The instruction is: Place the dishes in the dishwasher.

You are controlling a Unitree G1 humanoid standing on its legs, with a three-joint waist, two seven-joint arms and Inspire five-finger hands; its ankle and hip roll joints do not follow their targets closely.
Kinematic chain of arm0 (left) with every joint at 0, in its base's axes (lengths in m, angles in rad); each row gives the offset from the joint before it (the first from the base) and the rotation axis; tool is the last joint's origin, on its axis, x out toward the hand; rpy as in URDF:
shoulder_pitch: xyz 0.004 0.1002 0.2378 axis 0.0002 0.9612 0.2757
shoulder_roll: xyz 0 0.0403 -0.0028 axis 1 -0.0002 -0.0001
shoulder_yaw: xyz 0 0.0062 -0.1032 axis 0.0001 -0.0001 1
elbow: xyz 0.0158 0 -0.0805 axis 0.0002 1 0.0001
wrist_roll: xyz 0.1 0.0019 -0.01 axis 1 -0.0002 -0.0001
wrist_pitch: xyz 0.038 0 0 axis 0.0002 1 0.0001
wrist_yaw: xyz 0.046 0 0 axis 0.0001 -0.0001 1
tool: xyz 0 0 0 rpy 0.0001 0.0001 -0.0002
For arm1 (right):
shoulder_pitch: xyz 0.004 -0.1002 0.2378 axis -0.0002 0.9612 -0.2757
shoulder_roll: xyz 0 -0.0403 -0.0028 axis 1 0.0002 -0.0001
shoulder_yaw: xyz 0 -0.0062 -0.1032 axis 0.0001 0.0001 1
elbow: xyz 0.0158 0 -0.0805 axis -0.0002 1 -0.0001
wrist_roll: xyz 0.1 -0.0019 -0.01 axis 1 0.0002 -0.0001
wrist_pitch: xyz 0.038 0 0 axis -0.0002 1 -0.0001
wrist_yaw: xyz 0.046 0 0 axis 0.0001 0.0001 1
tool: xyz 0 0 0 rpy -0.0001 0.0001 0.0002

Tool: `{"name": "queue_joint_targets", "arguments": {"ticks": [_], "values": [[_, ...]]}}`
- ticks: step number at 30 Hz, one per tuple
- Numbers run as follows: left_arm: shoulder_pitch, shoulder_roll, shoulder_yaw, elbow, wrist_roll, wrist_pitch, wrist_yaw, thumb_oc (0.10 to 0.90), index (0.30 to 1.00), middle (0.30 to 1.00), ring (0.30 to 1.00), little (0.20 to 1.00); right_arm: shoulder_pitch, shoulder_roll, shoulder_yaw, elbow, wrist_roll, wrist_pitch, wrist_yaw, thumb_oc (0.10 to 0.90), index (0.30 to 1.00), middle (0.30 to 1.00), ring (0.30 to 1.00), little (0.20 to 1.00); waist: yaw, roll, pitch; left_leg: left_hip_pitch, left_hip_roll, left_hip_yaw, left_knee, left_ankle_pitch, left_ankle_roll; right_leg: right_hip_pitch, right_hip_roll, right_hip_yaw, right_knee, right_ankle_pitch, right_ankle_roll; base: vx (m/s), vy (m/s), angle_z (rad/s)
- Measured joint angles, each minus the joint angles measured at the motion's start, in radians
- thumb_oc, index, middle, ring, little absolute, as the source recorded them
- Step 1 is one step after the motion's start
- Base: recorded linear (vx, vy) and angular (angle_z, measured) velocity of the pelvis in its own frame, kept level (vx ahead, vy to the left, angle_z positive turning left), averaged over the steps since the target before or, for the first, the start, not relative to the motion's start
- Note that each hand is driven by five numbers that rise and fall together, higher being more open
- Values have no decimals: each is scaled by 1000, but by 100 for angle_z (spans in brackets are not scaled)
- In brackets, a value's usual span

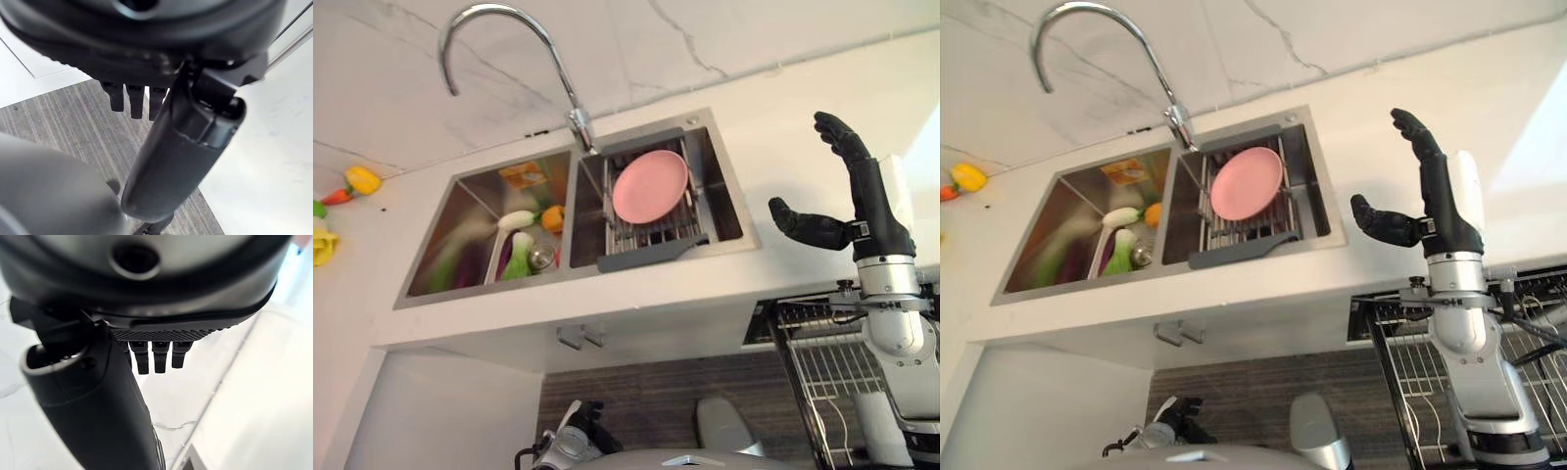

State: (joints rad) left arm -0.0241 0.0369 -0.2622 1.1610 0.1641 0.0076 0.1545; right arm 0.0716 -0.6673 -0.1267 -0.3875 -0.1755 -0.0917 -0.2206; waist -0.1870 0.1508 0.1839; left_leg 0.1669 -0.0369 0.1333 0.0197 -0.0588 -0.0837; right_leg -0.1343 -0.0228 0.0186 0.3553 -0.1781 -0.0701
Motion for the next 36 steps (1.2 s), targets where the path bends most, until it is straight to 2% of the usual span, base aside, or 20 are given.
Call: {"name": "queue_joint_targets", "arguments": {"ticks": [2, 4, 7, 8, 13, 17, 22, 26, 32, 36], "values": [[-6, -3, -5, -3, 2, -2, -1, 800, 900, 900, 900, 900, -43, -49, 30, 1, -55, 2, 4, 800, 900, 900, 900, 900, 15, 3, -3, -38, 26, -3, -30, 72, 17, 25, 1, -13, -31, 5, 15, -6, -17, 11], [-9, 0, -5, -4, 4, 1, 0, 800, 900, 900, 900, 900, -94, -141, 81, 10, -119, 2, 33, 800, 900, 900, 900, 900, 21, 6, -16, -22, 24, -7, -49, 71, 19, 35, -4, -21, -43, 2, 35, 1, -11, 13], [-7, 14, -1, -2, 3, 2, -2, 800, 900, 900, 900, 900, -162, -169, 134, 26, -158, 1, 56, 800, 900, 900, 900, 900, 36, -11, -23, -16, 20, -13, -57, 71, 18, 49, -11, -30, -60, 2, 48, -6, -14, 13], [-8, 20, -1, -1, 4, 1, -3, 800, 900, 900, 900, 900, -217, -212, 188, 54, -177, 2, 73, 800, 900, 900, 900, 900, 49, -17, -29, -14, 16, -16, -56, 72, 18, 58, -15, -30, -72, 4, 50, -9, -9, 13], [1, 36, 12, -1, 0, 2, -3, 800, 900, 900, 900, 900, -270, -284, 260, 136, -199, 2, 138, 800, 900, 900, 900, 900, 75, -34, -55, 7, 15, -37, -49, 72, 18, 123, -21, -54, -133, 10, 57, -15, -4, 15], [2, 38, 13, 1, -6, 2, -10, 800, 900, 900, 900, 900, -296, -398, 318, 188, -216, 13, 192, 800, 900, 900, 900, 900, 73, -41, -59, 20, 11, -49, -22, 72, 17, 193, -28, -72, -214, 47, 61, -13, 1, 6], [7, 41, 16, 2, -16, 3, -16, 800, 900, 900, 900, 900, -296, -439, 325, 209, -216, 24, 249, 800, 900, 900, 900, 900, 69, -45, -61, 20, 10, -60, -30, 72, 17, 228, -27, -76, -293, 79, 66, 0, 0, 0], [6, 44, 22, 3, -16, 3, -25, 800, 900, 900, 900, 900, -296, -441, 327, 217, -215, 23, 285, 800, 900, 900, 900, 900, 67, -49, -59, 24, 6, -62, -36, 72, 17, 259, -29, -87, -352, 102, 73, -7, -6, 6], [6, 44, 23, 1, -16, 3, -26, 800, 900, 900, 900, 900, -296, -436, 346, 225, -215, 23, 295, 800, 900, 900, 900, 900, 69, -50, -58, 24, 6, -63, -50, 72, 17, 280, -27, -94, -403, 126, 80, -4, -5, 6], [4, 44, 36, -3, -17, 2, -30, 800, 900, 900, 900, 900, -296, -387, 351, 230, -215, 21, 305, 800, 900, 900, 900, 900, 71, -52, -38, 21, 7, -63, -61, 72, 17, 294, -23, -96, -453, 154, 91, -1, -2, 1]]}}
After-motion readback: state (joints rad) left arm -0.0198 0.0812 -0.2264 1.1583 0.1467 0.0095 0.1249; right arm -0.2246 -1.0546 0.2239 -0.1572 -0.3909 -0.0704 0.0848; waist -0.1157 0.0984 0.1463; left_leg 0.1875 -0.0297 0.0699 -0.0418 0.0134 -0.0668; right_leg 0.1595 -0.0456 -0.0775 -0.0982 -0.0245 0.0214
